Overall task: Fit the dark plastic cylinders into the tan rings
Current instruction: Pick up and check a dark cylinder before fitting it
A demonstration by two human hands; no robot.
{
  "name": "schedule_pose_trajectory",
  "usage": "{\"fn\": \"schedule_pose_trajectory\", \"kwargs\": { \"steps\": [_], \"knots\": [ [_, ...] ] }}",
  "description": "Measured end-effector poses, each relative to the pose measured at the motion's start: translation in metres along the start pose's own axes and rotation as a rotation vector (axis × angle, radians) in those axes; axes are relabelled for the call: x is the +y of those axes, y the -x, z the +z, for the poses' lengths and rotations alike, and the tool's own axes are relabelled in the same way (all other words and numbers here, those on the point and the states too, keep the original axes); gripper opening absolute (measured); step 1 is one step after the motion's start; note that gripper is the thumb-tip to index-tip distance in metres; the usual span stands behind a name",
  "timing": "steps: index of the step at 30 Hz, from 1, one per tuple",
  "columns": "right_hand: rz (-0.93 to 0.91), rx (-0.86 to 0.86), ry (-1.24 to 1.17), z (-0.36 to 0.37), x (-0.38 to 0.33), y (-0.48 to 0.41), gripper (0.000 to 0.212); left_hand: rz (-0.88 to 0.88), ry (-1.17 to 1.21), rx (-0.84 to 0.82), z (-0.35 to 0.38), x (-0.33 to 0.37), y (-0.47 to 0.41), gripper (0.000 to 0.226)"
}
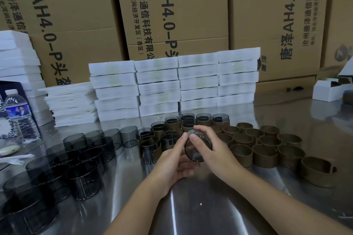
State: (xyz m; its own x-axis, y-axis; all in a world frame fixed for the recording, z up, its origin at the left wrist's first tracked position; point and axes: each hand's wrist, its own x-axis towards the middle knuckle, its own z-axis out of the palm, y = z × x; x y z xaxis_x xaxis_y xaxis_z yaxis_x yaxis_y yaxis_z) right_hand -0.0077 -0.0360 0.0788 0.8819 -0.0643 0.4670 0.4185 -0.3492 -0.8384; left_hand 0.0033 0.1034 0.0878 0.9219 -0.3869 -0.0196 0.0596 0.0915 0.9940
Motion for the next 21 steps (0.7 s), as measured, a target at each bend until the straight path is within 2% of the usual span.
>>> {"fn": "schedule_pose_trajectory", "kwargs": {
  "steps": [5, 9, 10, 13, 15, 19, 21],
  "knots": [
    [0.020, 0.004, -0.016, 0.0004, 0.0005, -0.0004, 0.068, 0.017, 0.022, 0.038, 0.0014, -0.0003, -0.0009, 0.060],
    [0.062, -0.003, -0.030, 0.0020, -0.0027, 0.0002, 0.043, 0.032, -0.031, 0.022, 0.0003, -0.0003, -0.0018, 0.054],
    [0.076, -0.008, -0.041, 0.0023, -0.0031, 0.0002, 0.041, 0.038, -0.030, 0.008, -0.0001, -0.0004, -0.0021, 0.055],
    [0.124, -0.037, -0.067, 0.0039, -0.0007, 0.0002, 0.058, 0.056, 0.038, -0.036, 0.0002, -0.0011, -0.0028, 0.062],
    [0.123, -0.054, -0.047, 0.0039, -0.0003, 0.0000, 0.062, 0.078, 0.076, -0.064, 0.0011, -0.0032, -0.0027, 0.069],
    [0.144, -0.049, -0.020, 0.0029, -0.0032, -0.0009, 0.049, 0.129, 0.050, 0.000, 0.0011, -0.0068, -0.0040, 0.089],
    [0.179, -0.036, -0.030, 0.0019, -0.0062, -0.0019, 0.048, 0.135, 0.021, 0.045, 0.0011, -0.0074, -0.0044, 0.090]
  ]
}}
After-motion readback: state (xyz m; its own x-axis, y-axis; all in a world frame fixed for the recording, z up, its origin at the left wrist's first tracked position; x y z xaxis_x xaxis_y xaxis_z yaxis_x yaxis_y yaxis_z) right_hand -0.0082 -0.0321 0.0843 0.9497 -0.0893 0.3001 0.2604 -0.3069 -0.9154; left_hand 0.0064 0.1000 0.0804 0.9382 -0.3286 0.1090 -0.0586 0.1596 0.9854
